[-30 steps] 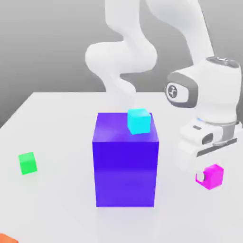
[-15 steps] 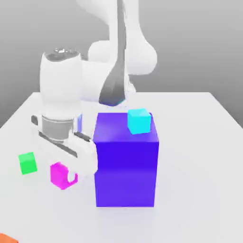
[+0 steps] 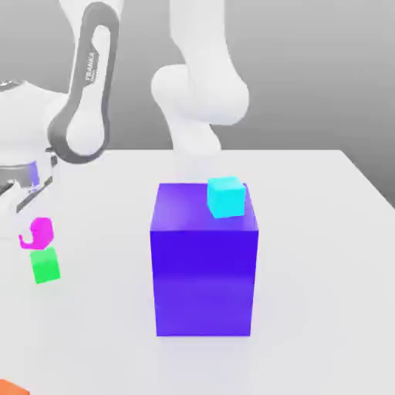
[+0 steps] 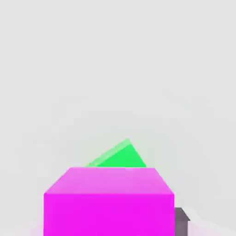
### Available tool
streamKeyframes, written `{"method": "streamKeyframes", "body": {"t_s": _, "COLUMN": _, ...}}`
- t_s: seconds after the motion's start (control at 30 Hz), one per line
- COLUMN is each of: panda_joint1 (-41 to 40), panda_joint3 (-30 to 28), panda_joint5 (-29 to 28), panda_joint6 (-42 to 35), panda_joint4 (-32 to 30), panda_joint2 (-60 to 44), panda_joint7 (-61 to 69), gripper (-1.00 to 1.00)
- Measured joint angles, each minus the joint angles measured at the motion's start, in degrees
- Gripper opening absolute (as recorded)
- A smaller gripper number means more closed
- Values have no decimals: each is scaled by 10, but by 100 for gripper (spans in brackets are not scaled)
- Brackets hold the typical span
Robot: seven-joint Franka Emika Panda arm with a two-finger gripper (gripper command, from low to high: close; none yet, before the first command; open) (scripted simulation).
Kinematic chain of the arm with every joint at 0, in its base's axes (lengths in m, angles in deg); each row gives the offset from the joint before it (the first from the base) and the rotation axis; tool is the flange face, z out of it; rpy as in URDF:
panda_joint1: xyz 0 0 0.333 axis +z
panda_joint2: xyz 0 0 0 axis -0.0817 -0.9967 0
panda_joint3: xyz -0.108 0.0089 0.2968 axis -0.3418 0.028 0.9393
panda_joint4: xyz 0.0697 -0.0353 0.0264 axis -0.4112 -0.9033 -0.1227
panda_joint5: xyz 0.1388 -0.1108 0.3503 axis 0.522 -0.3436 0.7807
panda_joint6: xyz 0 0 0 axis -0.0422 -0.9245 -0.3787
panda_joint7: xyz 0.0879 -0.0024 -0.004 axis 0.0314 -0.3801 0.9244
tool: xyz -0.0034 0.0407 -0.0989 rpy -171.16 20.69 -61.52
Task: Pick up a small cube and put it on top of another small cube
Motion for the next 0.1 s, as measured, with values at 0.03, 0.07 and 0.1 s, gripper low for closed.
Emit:
{"method": "streamKeyframes", "body": {"t_s": 0.03, "panda_joint1": 0, "panda_joint3": 0, "panda_joint5": 0, "panda_joint6": 0, "panda_joint4": 0, "panda_joint2": 0, "panda_joint7": 0, "gripper": 100}}
{"method": "streamKeyframes", "body": {"t_s": 0.07, "panda_joint1": 0, "panda_joint3": 0, "panda_joint5": 0, "panda_joint6": 0, "panda_joint4": 0, "panda_joint2": 0, "panda_joint7": 0, "gripper": 100}}
{"method": "streamKeyframes", "body": {"t_s": 0.1, "panda_joint1": 0, "panda_joint3": 0, "panda_joint5": 0, "panda_joint6": 0, "panda_joint4": 0, "panda_joint2": 0, "panda_joint7": 0, "gripper": 100}}
